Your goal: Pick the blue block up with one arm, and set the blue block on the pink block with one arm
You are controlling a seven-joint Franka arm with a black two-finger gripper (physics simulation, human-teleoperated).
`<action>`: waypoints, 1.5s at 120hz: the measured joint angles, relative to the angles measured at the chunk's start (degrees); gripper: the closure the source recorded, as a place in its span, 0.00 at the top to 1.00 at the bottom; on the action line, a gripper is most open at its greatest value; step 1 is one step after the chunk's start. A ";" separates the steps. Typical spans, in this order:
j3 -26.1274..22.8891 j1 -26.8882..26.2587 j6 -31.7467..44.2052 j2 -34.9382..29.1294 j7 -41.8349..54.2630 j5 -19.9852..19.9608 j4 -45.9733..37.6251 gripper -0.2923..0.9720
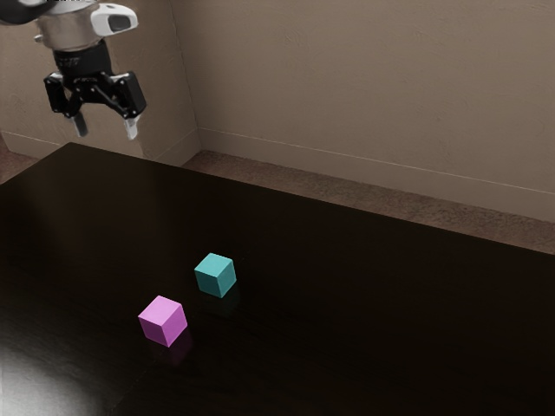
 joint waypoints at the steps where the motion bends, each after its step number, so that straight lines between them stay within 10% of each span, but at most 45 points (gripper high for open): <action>1: 0.02 0.01 -0.08 -0.03 -0.45 0.08 -0.06 0.77; 44: -1.39 -2.27 -3.00 3.23 -13.68 0.54 -4.04 0.77; 115: -1.33 -2.22 29.81 20.53 -1.42 -0.05 -15.59 0.77; 180: -1.30 -1.90 39.75 28.09 7.84 -5.87 -16.45 0.77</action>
